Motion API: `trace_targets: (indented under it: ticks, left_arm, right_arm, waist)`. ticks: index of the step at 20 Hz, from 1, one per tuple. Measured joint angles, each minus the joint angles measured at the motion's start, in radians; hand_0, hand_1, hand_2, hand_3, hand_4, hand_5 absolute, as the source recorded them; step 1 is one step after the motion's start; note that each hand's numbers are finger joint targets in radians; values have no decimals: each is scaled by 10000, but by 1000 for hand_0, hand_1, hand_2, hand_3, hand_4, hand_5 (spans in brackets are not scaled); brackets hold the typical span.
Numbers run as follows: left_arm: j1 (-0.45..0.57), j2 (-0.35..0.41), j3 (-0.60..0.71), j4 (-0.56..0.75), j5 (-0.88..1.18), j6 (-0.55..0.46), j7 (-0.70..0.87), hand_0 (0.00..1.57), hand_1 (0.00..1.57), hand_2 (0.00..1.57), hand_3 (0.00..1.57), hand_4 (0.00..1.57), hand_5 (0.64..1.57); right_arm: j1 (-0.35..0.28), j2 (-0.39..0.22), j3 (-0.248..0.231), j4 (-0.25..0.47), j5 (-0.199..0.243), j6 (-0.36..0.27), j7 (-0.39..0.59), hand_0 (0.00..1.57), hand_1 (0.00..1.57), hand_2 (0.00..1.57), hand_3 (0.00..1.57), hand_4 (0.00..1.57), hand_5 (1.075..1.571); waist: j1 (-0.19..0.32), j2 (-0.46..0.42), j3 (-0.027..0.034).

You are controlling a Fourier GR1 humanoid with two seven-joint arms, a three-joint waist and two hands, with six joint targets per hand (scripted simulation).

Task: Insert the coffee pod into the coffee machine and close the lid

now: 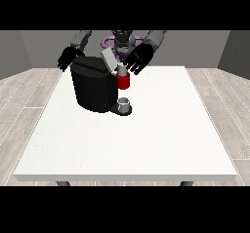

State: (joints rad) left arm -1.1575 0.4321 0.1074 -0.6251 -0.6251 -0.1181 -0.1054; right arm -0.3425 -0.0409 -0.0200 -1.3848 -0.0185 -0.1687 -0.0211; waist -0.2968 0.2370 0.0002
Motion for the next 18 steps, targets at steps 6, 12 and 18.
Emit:
trace_targets:
  ticks: [6, 12, 18]
  left_arm:
    - [-121, 26, -7, -13, -83, -71, -150, 1185, 1185, 1262, 1197, 492, 1571]
    - [-17, 161, 64, 155, -132, -151, -364, 1160, 1160, 1244, 1185, 506, 1571]
    - [32, 47, 65, 234, -216, -133, -241, 1236, 1236, 1279, 1197, 487, 1571]
  right_arm:
    - [81, -8, -158, 65, -88, 14, -270, 0, 0, 0, 0, 518, 1571]
    - [216, -80, -192, -185, -199, 117, -102, 0, 0, 0, 0, 513, 1571]
    - [426, -55, -163, -223, -177, 126, -165, 0, 0, 0, 0, 457, 1571]
  waist:
    - [68, 150, -1]
    - [-10, 141, 0]
    - [-11, 43, 2]
